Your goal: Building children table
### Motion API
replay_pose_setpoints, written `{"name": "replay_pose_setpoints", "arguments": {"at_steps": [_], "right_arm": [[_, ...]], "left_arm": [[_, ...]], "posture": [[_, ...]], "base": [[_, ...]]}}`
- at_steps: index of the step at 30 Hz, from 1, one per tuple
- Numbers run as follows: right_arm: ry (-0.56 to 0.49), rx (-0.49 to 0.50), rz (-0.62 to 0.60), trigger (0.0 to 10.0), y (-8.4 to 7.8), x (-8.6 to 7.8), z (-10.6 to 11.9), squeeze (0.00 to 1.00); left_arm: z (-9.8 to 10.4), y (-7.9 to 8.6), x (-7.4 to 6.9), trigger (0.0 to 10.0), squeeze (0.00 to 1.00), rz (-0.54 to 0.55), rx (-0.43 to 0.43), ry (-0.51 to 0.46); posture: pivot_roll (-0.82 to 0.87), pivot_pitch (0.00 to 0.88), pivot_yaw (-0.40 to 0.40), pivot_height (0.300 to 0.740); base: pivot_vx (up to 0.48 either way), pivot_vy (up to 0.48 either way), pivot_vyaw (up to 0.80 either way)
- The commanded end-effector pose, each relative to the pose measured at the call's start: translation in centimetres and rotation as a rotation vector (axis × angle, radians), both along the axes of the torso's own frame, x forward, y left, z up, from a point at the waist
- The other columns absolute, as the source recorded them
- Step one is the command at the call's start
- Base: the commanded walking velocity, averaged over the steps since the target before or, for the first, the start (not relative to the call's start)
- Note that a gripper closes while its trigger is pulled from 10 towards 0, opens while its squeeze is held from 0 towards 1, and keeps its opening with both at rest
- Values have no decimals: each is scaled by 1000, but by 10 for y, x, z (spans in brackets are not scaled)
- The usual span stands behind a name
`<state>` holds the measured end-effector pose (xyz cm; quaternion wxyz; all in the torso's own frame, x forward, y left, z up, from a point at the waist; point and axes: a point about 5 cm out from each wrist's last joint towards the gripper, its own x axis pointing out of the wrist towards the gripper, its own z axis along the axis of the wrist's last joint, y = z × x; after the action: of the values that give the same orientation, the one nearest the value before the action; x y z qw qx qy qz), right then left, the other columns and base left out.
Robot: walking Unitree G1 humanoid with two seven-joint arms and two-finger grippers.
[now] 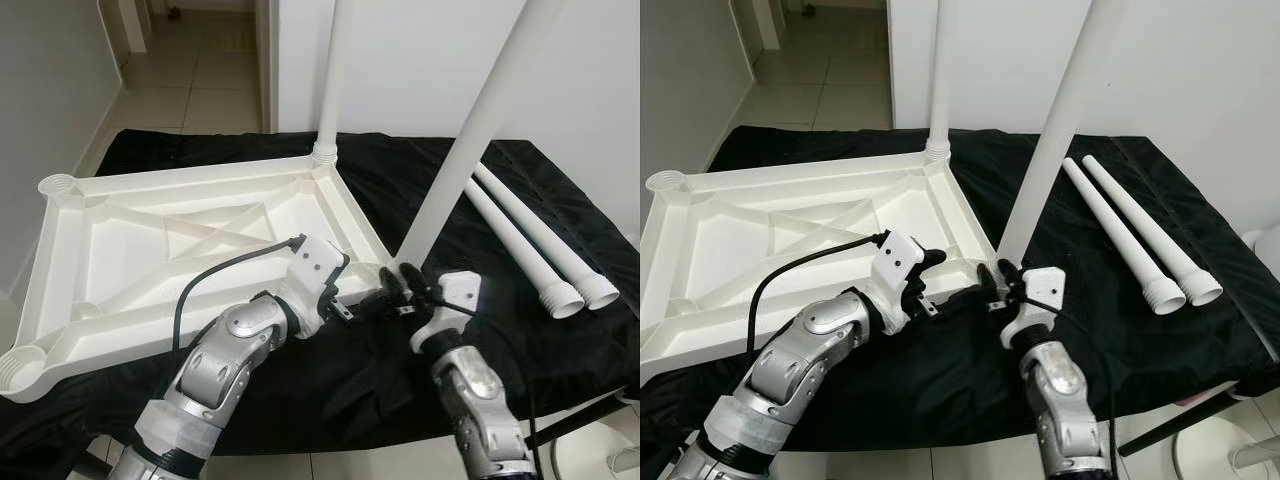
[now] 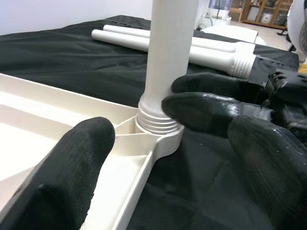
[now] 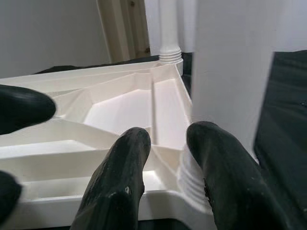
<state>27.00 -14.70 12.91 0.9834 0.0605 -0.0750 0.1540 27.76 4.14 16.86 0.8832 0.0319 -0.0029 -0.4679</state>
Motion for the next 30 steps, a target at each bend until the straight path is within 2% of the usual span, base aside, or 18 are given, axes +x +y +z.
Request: {"name": "replay_pose_setpoints", "arguments": {"at_steps": [1,11,16,17,18,19,21,24,28,30], "right_arm": [[18,0,33,10000,0,2,-1,0],[25,-48,136,10000,0,7,-1,0],[39,-71,172,10000,-10,13,-2,0],[39,-71,173,10000,-19,17,1,0],[39,-71,173,10000,-19,17,1,0],[30,-90,155,10000,-34,24,6,0],[30,-90,155,10000,-34,24,6,0],[34,-107,142,10000,-45,35,8,0],[36,-110,137,10000,-47,37,8,0],[14,-103,80,10000,-52,47,11,0]], "left_arm": [[2,1,0,10000,0,-3,-8,-6],[6,0,7,10000,0,3,-12,-19],[8,-1,11,10000,0,-3,-7,-29],[10,-1,12,10000,0,-6,-7,-31],[10,-1,12,10000,0,-6,-7,-31],[9,-1,12,10000,0,-16,-4,-22],[9,-1,12,10000,0,-16,-4,-22],[7,-3,6,10000,0,-61,6,-7],[7,-4,6,10000,0,-68,8,-6],[4,-5,2,10000,0,-91,18,4]], "posture": [[-49,7,-34,740],[-70,0,-5,740],[-72,0,7,740],[-71,0,13,740],[-71,0,13,740],[-67,0,18,740],[-67,0,18,740],[-64,0,21,740],[-64,0,22,740],[-64,0,24,740]], "base": [[0,0,0],[0,0,0],[0,0,0],[0,0,0],[0,0,0],[0,0,0],[0,0,0],[0,0,0],[0,0,0],[0,0,0]]}}
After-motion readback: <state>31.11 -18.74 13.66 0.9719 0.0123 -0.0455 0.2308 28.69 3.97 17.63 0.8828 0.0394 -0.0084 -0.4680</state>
